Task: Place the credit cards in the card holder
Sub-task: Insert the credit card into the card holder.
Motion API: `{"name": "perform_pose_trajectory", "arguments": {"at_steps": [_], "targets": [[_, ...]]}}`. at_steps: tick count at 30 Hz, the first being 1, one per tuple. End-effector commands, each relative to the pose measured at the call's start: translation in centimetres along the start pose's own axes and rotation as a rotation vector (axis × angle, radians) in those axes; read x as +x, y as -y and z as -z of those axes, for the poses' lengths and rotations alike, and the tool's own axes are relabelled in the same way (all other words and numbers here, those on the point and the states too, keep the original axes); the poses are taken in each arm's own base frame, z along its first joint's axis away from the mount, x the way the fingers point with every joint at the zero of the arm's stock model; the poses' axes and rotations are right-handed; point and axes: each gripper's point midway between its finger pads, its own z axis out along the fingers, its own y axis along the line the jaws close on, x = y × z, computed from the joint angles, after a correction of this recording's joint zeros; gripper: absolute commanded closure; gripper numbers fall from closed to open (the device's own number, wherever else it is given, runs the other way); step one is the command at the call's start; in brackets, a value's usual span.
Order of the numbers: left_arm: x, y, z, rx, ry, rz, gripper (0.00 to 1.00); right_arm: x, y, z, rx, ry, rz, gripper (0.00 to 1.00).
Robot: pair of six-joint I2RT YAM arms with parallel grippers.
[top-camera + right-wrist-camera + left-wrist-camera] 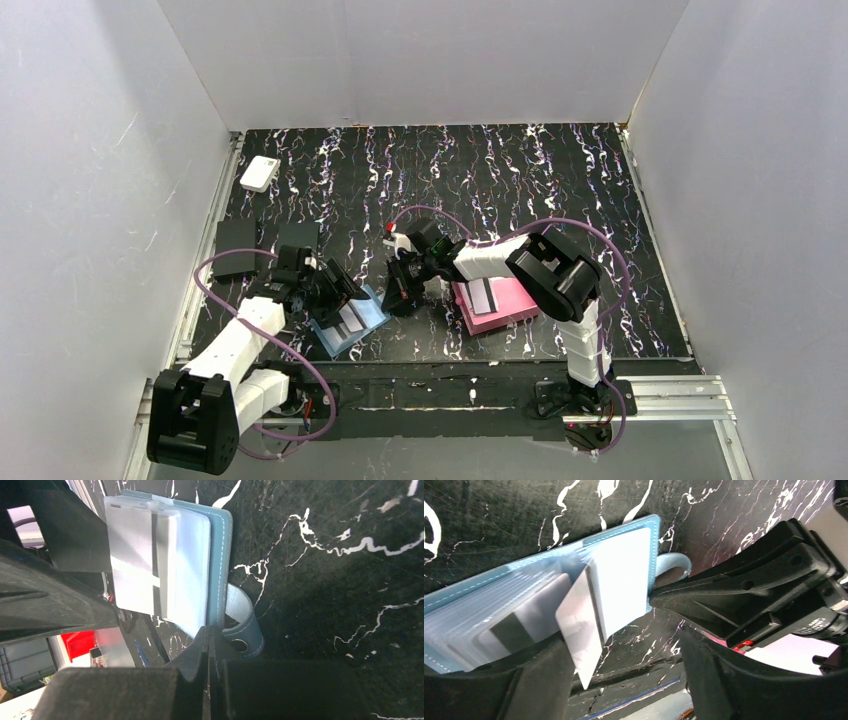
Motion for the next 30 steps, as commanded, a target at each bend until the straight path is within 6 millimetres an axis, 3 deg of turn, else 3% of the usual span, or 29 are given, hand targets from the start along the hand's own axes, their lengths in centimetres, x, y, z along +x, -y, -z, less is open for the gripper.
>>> {"name": "perform_pose_trajectory", "arguments": {"at_steps": [1,8,15,23,30], "targets": [[0.8,-2.2,0.8,-0.119,-0.022,0.003,0.23,-1.6,-1.3,0.8,0.001,0.035,0.054,0.99],[-0.1,-1.4,2.7,-0.147,0.015,-0.008,0.06,-1.2,-0.7,0.4,0.000,0.020,0.044,0.99],[0.3,-1.6,3.9,-0.213,-0.016,0.035,0.07,-1.1,-0.8,0.4,-0.005,0.017,0.045,0.99],[0.6,-2.6,3.3,-0.251,-0.035,0.054,0.08,-1.2,-1.0,0.4,-0.012,0.018,0.046,0.99],[0.3,-2.8,1.4,-0.227,-0.034,0.050,0.11,-1.3,-1.1,0.3,-0.016,0.018,0.043,0.99]]}}
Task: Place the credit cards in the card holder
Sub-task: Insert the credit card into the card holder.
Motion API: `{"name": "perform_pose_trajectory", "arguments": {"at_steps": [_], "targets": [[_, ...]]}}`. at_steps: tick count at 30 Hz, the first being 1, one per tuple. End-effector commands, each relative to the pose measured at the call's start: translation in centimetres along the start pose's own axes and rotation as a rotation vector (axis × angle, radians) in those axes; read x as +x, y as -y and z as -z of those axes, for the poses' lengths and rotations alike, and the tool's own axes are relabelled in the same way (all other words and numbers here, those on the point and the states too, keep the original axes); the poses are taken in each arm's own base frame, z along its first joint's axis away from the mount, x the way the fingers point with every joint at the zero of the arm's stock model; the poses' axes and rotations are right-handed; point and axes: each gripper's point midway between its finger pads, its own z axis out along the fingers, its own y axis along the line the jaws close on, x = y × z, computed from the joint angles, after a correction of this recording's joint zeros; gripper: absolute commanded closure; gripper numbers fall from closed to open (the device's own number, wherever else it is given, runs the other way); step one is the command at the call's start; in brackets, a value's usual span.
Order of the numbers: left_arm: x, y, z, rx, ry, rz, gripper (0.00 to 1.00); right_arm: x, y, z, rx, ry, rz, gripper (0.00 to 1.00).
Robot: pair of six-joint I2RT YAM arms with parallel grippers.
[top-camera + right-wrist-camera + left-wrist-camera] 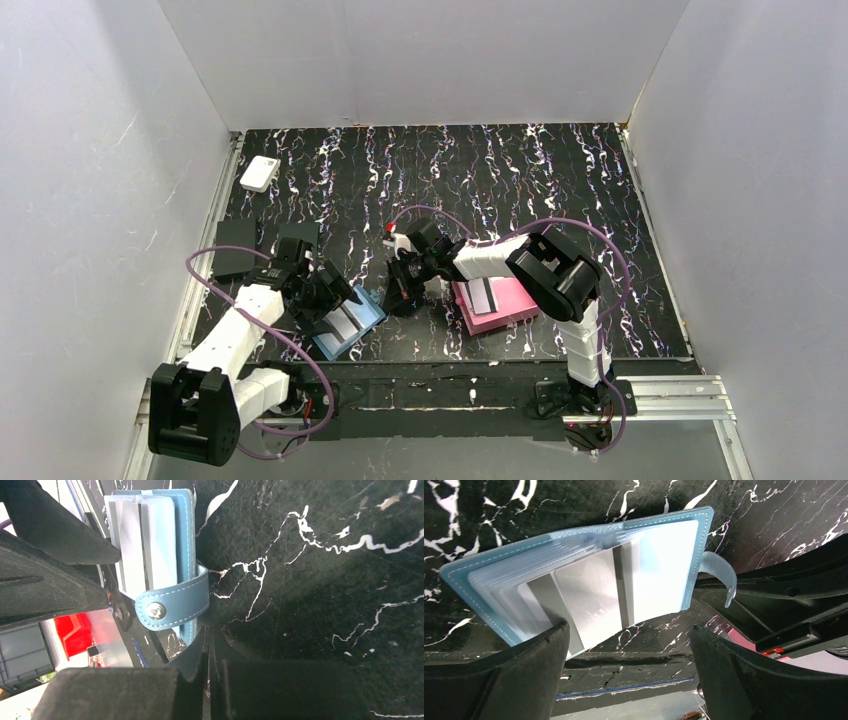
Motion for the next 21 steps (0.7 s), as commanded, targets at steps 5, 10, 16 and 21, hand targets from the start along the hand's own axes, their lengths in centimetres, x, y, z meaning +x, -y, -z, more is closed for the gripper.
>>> {"name": "perform_pose_trajectory", "arguments": {"at_steps": [5,10,16,21], "targets": [[-0.7,1.8,-2.0,0.102,0.001,-0.016,0.16,-1.3,-1.3,-0.4,-0.043,0.024,0.021,0.99],[-1.0,3.7,-2.5,0.182,0.002,-0.040,0.18,-1.2,-1.6,-0.8,-0.054,0.020,0.016,0.99],[-0.5,4.9,-4.2,0.203,-0.059,-0.039,0.18,-1.4,-1.9,-0.7,-0.063,0.027,0.012,0.99],[-0.4,5.3,-4.1,0.211,-0.062,-0.060,0.17,-1.1,-2.1,-0.2,-0.064,0.037,0.007,0.99]]}}
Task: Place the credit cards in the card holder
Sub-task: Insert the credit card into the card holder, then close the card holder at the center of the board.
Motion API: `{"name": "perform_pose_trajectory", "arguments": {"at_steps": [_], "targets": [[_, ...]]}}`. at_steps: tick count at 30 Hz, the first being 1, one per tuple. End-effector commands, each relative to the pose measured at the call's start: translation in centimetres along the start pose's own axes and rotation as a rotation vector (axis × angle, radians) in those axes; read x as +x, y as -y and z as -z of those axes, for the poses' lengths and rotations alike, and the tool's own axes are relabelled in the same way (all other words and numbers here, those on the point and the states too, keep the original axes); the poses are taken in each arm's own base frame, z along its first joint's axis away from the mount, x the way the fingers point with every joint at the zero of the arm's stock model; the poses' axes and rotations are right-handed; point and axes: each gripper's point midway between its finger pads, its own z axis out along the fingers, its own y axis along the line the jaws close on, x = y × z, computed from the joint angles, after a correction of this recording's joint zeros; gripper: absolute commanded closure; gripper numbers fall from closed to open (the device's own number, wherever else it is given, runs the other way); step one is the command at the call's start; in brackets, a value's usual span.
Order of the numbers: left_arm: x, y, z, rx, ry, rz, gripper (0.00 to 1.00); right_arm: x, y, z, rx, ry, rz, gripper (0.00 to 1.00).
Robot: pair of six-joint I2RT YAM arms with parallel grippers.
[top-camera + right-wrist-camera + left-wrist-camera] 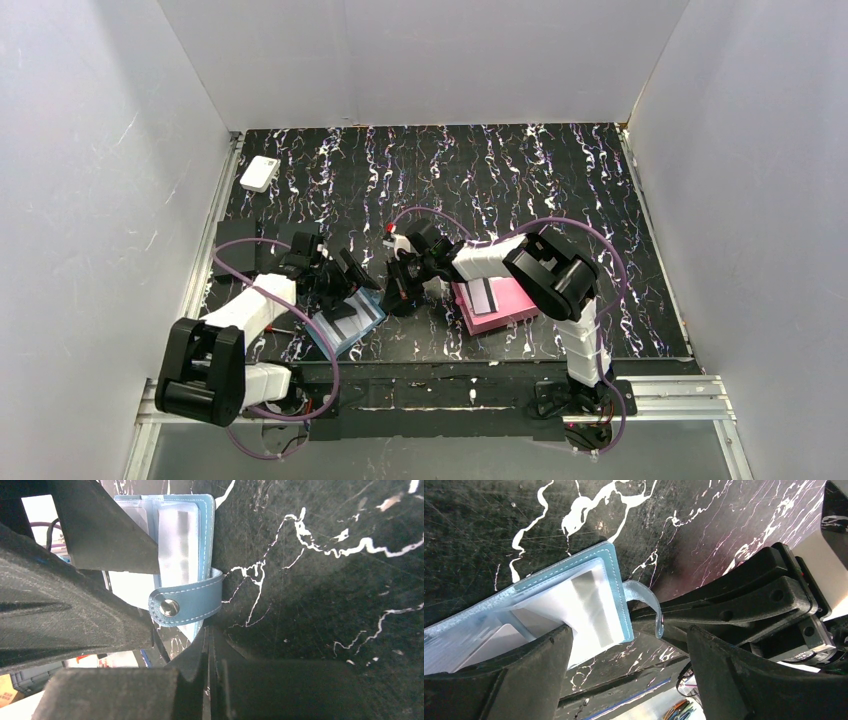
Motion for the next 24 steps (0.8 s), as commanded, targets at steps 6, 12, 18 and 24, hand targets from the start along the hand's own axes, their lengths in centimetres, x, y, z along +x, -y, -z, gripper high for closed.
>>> {"name": "perform_pose_trajectory", "arguments": {"at_steps": [6,12,18,24], "targets": [[0.9,0.2,3.4,-0.010,0.045,-0.065,0.09,-1.5,-0.6,2.8,-0.001,0.103,0.066,0.91],[0.4,0.1,9.4,-0.113,0.160,-0.140,0.02,-3.6,-2.0,4.5,-0.004,0.278,0.292,0.58],[0.5,1.0,13.2,-0.095,0.242,-0.170,0.02,-4.6,-2.8,3.7,0.027,0.367,0.433,0.46],[1.5,1.0,14.5,-0.075,0.234,-0.210,0.02,-4.5,-1.6,1.8,0.239,0.410,0.523,0.41]]}}
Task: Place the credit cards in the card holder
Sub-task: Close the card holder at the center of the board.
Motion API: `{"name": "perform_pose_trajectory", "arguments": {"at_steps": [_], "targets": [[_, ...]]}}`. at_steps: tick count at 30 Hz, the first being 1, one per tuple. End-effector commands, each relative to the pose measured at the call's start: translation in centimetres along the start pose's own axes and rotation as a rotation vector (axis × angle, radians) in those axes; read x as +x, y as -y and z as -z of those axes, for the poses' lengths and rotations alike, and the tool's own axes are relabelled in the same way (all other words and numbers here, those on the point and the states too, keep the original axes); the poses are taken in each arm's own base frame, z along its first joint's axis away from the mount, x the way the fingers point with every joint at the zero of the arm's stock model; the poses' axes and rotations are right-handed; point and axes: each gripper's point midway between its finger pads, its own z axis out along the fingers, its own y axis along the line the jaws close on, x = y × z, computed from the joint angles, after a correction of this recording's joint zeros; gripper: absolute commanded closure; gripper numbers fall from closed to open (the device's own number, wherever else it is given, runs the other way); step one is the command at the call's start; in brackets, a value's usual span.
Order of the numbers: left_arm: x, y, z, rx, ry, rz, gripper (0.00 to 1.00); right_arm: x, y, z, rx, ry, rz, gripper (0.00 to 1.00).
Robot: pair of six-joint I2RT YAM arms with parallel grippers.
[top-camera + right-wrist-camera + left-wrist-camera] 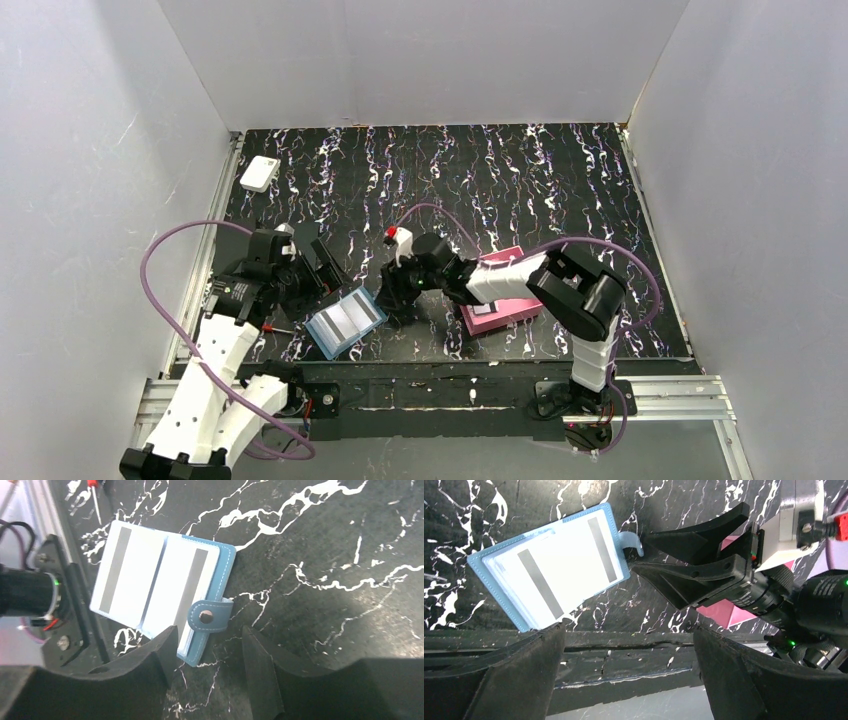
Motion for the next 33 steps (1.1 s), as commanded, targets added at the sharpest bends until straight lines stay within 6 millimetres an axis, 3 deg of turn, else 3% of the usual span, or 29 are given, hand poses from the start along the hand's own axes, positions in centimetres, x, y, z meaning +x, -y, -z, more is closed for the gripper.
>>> {"name": "perform_pose_trajectory", "arguments": {"at_steps": [1,6,10,12,18,22,24,28,33], "targets": [[1.1,-1.0,1.5,-0.033,-0.030,-0.033,0.02,-1.7,0.1,-1.1,0.155,0.088,0.174,0.41],[1.7,-0.9,2.2,0.010,-0.014,-0.040,0.02,-1.5,2.0,-1.7,0.352,0.055,0.194,0.48],[2.2,-1.2,2.1,0.017,-0.020,-0.040,0.02,-2.8,2.7,-0.8,0.431,0.072,0.220,0.88],[2.7,-1.6,1.8,0.012,-0.032,-0.037,0.02,-3.9,2.5,0.5,0.456,0.096,0.250,0.99],[3.7,-2.3,-0.3,0.014,-0.067,0.009,0.02,-6.6,1.5,4.9,0.494,0.035,0.410,0.99],[5.1,-2.5,-3.4,0.048,-0.144,0.083,0.14,-7.3,1.5,7.3,0.539,-0.044,0.498,0.99],[6.1,-2.9,-5.4,0.057,-0.190,0.130,0.27,-7.8,1.2,7.7,0.525,-0.062,0.507,0.99],[7.5,-4.4,-8.4,0.028,-0.238,0.192,0.50,-7.6,-0.4,6.8,0.431,-0.088,0.489,0.99],[7.7,-4.9,-9.1,0.024,-0.233,0.192,0.53,-6.1,-3.5,3.5,0.220,-0.073,0.329,0.99]]}}
